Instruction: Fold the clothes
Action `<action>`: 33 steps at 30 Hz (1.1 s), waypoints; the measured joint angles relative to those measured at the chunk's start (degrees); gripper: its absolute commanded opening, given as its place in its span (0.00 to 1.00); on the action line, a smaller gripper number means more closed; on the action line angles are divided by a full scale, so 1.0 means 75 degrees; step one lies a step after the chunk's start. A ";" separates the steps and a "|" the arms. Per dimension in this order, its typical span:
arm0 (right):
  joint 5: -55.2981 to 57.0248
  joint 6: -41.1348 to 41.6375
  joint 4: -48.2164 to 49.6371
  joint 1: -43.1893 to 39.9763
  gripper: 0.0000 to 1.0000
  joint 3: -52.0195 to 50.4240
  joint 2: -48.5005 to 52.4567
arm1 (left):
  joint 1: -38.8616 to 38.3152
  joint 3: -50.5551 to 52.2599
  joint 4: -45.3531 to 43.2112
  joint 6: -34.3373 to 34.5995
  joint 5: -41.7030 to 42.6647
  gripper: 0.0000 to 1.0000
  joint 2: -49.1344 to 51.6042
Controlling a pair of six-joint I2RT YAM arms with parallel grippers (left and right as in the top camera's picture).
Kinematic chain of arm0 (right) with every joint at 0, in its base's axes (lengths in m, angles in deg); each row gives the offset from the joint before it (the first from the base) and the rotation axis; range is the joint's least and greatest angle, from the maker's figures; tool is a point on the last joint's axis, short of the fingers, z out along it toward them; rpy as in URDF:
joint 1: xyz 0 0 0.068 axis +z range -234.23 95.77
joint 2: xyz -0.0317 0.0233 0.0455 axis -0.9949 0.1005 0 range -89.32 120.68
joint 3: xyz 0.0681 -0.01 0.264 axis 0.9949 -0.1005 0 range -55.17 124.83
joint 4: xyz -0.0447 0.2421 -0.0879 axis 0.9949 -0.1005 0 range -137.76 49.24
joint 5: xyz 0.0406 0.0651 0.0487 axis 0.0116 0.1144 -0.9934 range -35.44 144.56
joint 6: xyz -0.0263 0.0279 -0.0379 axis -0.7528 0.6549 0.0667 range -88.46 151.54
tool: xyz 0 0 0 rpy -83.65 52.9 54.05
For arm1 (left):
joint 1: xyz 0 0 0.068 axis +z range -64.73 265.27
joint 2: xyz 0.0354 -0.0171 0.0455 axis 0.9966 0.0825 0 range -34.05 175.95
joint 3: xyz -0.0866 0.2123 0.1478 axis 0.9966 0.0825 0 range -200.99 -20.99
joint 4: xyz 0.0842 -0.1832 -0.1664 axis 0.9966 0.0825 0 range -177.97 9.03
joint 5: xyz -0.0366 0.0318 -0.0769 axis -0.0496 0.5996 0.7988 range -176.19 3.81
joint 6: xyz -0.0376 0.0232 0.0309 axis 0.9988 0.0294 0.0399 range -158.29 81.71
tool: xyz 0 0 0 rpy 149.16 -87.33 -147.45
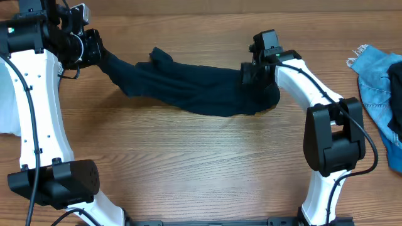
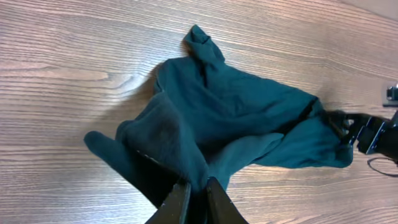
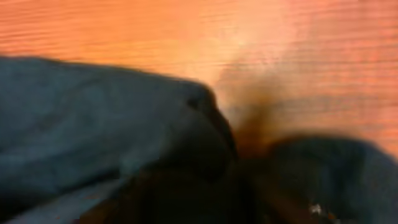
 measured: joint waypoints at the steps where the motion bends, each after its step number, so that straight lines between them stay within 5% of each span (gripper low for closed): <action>1: 0.0009 -0.0003 -0.0154 -0.0020 0.29 -0.0003 0.0000 | 0.0000 0.0000 0.0000 0.0000 0.0000 0.13 0.0000; 5: 0.0061 -0.0047 -0.0711 -0.0219 0.11 0.0000 -0.0017 | 0.0000 0.0000 -0.0003 0.0000 0.0000 0.14 0.0000; 21: 0.0111 -0.0082 -0.4535 -0.0982 0.11 -0.0009 -0.2570 | 0.0000 0.0000 0.0157 0.0000 0.0000 0.20 0.0000; 24: 0.0119 -0.0085 -0.5036 -0.0982 0.16 -0.0015 -0.2570 | 0.0000 0.0000 0.0221 0.0000 0.0000 0.22 0.0000; 28: 0.0210 -0.0108 -0.5957 -0.0970 0.39 -0.0015 -0.2570 | 0.0000 0.0000 0.0245 -0.0012 0.0000 0.27 0.0000; 33: 0.0592 -0.0102 -0.6129 -0.0874 0.50 -0.0015 -0.2570 | 0.0000 0.0000 0.0408 -0.0143 -0.0003 0.30 0.0000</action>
